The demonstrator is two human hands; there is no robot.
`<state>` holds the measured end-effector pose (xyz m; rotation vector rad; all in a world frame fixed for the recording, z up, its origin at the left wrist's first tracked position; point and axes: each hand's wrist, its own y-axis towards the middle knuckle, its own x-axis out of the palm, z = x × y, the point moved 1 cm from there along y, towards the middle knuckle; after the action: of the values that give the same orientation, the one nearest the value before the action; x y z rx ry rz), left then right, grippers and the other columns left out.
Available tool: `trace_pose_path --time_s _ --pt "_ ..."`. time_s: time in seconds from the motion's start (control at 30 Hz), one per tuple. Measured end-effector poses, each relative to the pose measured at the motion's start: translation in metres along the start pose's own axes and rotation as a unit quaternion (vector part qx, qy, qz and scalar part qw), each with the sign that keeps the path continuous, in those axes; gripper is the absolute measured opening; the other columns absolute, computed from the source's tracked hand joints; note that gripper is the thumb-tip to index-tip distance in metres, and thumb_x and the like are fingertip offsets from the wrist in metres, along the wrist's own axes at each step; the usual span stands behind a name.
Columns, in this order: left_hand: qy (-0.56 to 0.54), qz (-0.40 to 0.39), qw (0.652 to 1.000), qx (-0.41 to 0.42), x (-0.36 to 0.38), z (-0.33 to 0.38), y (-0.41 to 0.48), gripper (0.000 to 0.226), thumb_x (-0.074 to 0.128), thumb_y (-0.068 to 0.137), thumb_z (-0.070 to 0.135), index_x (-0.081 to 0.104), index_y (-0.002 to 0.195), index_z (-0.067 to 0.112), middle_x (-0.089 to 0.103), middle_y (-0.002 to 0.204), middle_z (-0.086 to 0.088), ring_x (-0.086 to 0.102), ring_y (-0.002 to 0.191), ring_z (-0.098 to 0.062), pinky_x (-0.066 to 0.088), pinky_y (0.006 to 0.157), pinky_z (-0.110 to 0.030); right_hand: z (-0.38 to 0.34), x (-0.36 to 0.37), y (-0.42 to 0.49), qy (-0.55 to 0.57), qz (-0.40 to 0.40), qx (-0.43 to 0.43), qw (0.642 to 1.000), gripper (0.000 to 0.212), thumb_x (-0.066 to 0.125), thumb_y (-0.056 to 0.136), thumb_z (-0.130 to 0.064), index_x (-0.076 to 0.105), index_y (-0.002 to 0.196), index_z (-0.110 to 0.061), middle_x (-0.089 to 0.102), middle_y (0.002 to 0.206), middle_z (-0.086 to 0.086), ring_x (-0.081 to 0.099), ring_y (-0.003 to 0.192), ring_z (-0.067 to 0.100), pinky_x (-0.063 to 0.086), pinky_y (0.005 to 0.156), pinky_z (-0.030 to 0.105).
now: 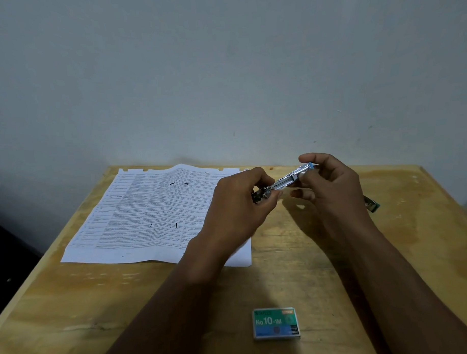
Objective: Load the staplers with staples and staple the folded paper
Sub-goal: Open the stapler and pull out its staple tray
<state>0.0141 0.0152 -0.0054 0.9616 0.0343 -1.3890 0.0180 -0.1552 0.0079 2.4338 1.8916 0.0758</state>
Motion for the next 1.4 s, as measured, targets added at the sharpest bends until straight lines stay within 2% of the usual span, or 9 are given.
trace_pose_path --time_s 0.17,0.4,0.53,0.77,0.97,1.07,1.17,1.27,1.4 --pt "0.028 0.011 0.999 0.028 0.001 0.000 0.001 0.011 0.079 0.084 0.022 0.073 0.090 0.016 0.074 0.082 0.004 0.063 0.066 -0.011 0.055 0.064 -0.034 0.002 0.002 0.001 0.010 -0.011 0.004 1.000 0.028 0.064 0.091 -0.004 0.067 0.114 -0.020 0.071 0.099 0.009 0.075 0.080 0.023 0.063 0.075 0.040" --pt "0.199 0.036 0.973 0.108 0.010 0.008 0.003 0.010 0.073 0.087 0.018 0.069 0.096 0.015 0.068 0.085 -0.004 0.063 0.067 -0.027 0.051 0.050 -0.035 0.004 0.017 -0.001 0.273 0.048 0.109 0.955 0.024 0.056 0.097 -0.010 0.063 0.120 -0.007 0.072 0.090 0.012 0.073 0.079 0.025 0.061 0.075 0.038" --pt "0.338 0.046 0.914 0.218 0.010 0.016 0.007 0.011 0.072 0.081 0.005 0.070 0.087 0.014 0.068 0.080 -0.005 0.058 0.058 -0.025 0.031 0.044 -0.028 0.005 0.015 0.000 0.378 0.050 0.180 0.907 0.027 0.059 0.097 -0.009 0.062 0.124 -0.005 0.070 0.109 0.021 0.075 0.089 0.029 0.063 0.074 0.037" --pt "0.427 0.046 0.785 0.446 -0.011 0.034 0.031 0.027 0.050 0.092 -0.001 0.067 0.077 0.013 0.063 0.070 -0.005 0.053 0.055 -0.022 0.027 0.047 -0.029 -0.001 0.015 -0.001 0.507 0.015 0.226 0.832 0.024 0.053 0.100 -0.007 0.060 0.122 -0.005 0.075 0.083 0.024 0.077 0.074 0.030 0.064 0.066 0.040" --pt "0.437 0.040 0.775 0.455 -0.013 0.045 0.037 0.029 0.048 0.093 0.000 0.063 0.073 0.015 0.060 0.068 -0.003 0.052 0.054 -0.021 0.022 0.050 -0.030 -0.001 0.013 0.002 0.524 0.000 0.252 0.814 0.030 0.058 0.098 -0.010 0.063 0.126 -0.005 0.072 0.107 0.024 0.077 0.083 0.029 0.063 0.063 0.035" --pt "0.427 -0.006 0.824 0.373 -0.010 0.031 0.039 0.018 0.053 0.086 0.003 0.068 0.082 0.012 0.064 0.073 -0.006 0.056 0.057 -0.024 0.024 0.050 -0.028 -0.001 0.007 0.001 0.384 0.004 0.266 0.884 0.029 0.063 0.096 -0.024 0.064 0.120 -0.008 0.075 0.099 0.017 0.076 0.080 0.025 0.061 0.065 0.035" --pt "0.339 -0.025 0.919 0.200 -0.008 0.015 0.036 0.004 0.068 0.086 0.018 0.069 0.089 0.016 0.069 0.078 -0.003 0.064 0.065 -0.029 0.036 0.051 -0.030 -0.004 -0.003 0.002 0.038 0.001 0.182 0.983 0.027 0.060 0.096 -0.038 0.068 0.107 -0.015 0.070 0.081 0.007 0.063 0.071 0.020 0.049 0.065 0.036" --pt "0.282 -0.056 0.958 0.001 -0.010 0.004 0.029 0.012 0.064 0.091 0.033 0.069 0.095 0.023 0.073 0.087 0.001 0.067 0.084 -0.027 0.042 0.065 -0.033 -0.009 -0.010 0.003 -0.185 -0.036 0.090 0.978 0.017 0.060 0.095 -0.032 0.069 0.096 -0.018 0.071 0.090 0.006 0.065 0.077 0.019 0.051 0.071 0.035" --pt "0.256 -0.128 0.954 -0.090 -0.008 -0.007 0.018 0.017 0.071 0.088 0.042 0.073 0.097 0.028 0.074 0.097 0.007 0.064 0.096 -0.018 0.046 0.071 -0.032 -0.007 -0.006 -0.004 -0.363 -0.208 0.010 0.908 0.016 0.054 0.096 -0.021 0.067 0.090 -0.030 0.069 0.097 -0.005 0.063 0.090 0.013 0.049 0.073 0.030"
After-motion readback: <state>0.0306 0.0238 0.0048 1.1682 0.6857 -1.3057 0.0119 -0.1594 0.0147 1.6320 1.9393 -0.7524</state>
